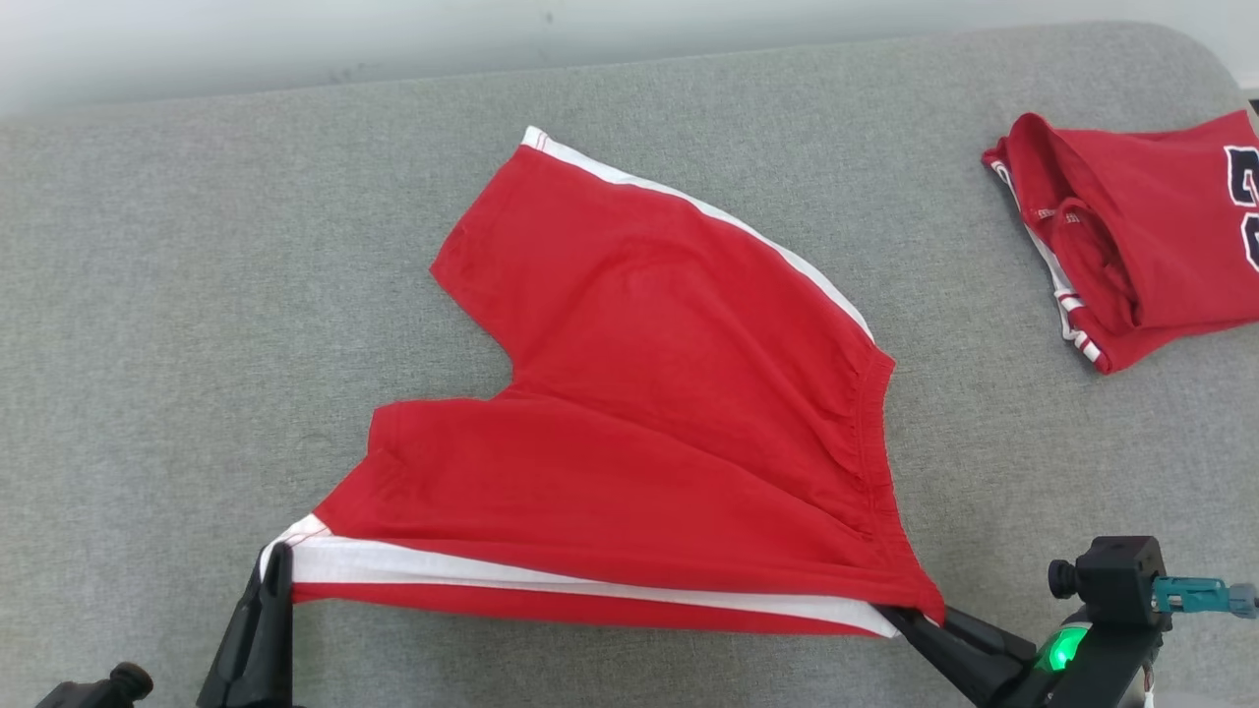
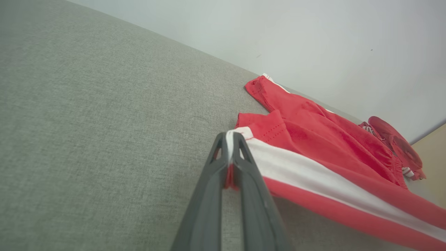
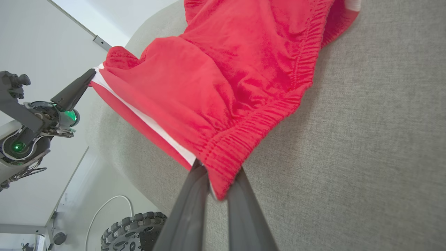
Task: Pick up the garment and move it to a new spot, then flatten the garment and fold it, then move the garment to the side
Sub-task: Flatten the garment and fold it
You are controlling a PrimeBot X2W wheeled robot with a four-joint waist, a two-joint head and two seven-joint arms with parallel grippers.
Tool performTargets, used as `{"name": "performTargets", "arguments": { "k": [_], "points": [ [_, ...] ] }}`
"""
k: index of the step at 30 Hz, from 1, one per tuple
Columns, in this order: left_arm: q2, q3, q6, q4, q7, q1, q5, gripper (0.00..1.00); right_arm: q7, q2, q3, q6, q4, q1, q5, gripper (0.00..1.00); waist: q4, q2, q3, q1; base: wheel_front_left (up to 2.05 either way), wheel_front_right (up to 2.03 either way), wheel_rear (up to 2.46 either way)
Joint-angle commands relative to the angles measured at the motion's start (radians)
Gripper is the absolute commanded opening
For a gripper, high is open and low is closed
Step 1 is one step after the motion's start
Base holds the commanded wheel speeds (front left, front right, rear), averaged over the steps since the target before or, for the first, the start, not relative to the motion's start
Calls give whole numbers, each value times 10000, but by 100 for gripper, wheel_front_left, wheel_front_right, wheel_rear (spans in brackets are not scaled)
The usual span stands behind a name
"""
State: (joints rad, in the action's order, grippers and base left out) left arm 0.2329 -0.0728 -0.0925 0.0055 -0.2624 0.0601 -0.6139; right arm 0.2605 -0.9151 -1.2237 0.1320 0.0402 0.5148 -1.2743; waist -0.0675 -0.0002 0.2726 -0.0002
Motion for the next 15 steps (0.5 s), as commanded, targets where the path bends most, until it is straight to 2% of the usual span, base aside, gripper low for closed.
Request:
{"name": "performTargets", "arguments": {
  "k": [1,6,10,15],
  "points": [
    [0,253,-53,81,-27,-13,112,0,48,-40,244,-31,-87,-237,66,0,33,2,-45,2,0,0,0],
    [326,188,-243,5,-27,-942,525,0,50,388,1057,-31,-79,-440,173,0,-64,2,101,2,0,0,0],
    [1006,-140,-321,-57,288,-2445,718,0,51,785,1724,-31,-61,-223,267,0,-336,2,447,2,0,0,0],
    [1890,-778,-350,308,1365,-4920,897,0,-3,1555,2373,-31,-322,327,124,0,-929,2,1234,2,0,0,0]
  ]
}}
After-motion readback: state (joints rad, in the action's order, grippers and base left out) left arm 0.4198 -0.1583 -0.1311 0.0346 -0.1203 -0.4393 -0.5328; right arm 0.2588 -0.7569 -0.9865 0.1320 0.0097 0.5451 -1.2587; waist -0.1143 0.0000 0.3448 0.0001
